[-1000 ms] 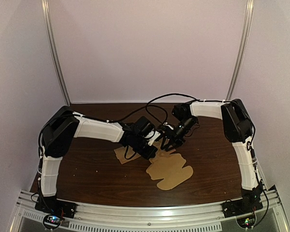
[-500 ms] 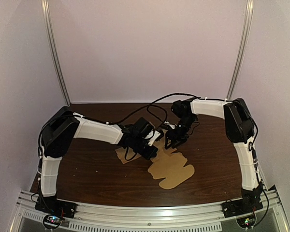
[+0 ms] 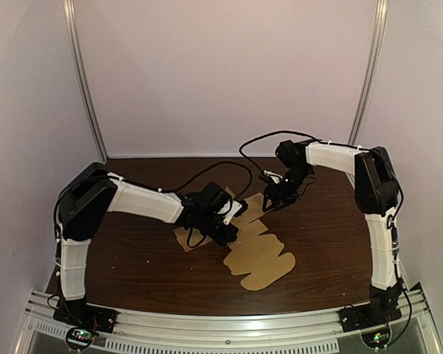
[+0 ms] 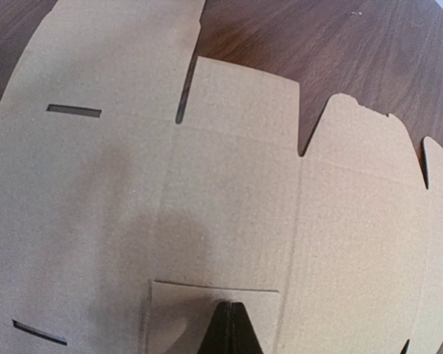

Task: Fold the paper box

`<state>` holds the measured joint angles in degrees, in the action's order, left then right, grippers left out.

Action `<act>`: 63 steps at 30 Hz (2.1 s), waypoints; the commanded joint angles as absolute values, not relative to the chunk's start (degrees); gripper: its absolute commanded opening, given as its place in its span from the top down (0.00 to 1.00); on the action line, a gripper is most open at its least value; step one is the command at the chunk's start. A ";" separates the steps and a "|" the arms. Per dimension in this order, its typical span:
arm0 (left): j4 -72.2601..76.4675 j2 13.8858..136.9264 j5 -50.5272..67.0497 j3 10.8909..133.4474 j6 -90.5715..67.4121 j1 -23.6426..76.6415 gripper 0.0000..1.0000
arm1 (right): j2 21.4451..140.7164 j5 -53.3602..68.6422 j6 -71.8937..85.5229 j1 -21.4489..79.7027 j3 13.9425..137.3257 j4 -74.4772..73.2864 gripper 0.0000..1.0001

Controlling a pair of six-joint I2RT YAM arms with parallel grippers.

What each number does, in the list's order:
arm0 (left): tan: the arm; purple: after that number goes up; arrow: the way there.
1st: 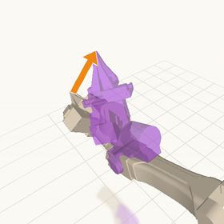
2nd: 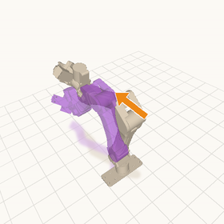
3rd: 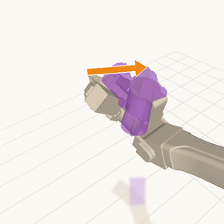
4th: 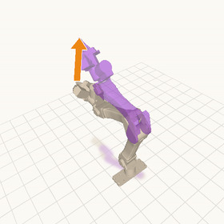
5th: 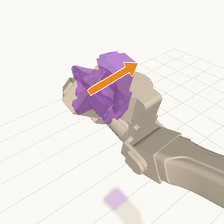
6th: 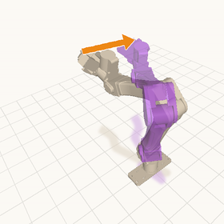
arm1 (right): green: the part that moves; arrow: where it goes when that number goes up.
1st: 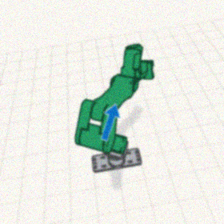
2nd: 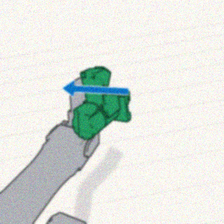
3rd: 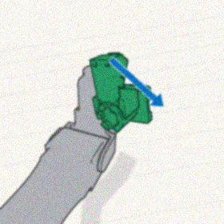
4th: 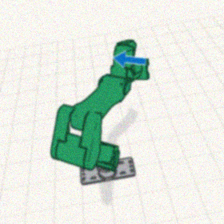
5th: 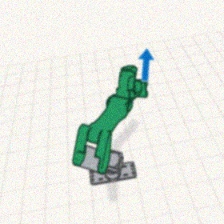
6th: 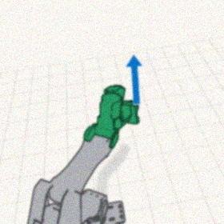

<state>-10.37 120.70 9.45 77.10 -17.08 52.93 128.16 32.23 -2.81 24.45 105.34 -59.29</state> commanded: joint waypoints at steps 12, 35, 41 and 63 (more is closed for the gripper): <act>-16.01 121.32 8.19 73.30 -19.48 52.93 1.00 | 128.66 26.69 -0.59 30.00 101.34 -56.50 0.38; -15.12 121.77 8.12 74.00 -20.74 53.00 1.00 | 132.72 34.95 2.84 35.24 103.44 -55.97 0.36; -15.12 121.99 8.13 73.92 -20.74 52.98 1.00 | 130.19 41.16 3.97 35.20 103.22 -55.15 0.38; -14.28 121.07 8.37 72.03 -19.78 52.95 1.00 | 136.26 25.70 -1.18 21.37 124.48 -59.29 0.37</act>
<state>-8.86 119.24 9.21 74.56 -20.43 52.93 131.24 32.82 1.39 23.00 120.46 -57.12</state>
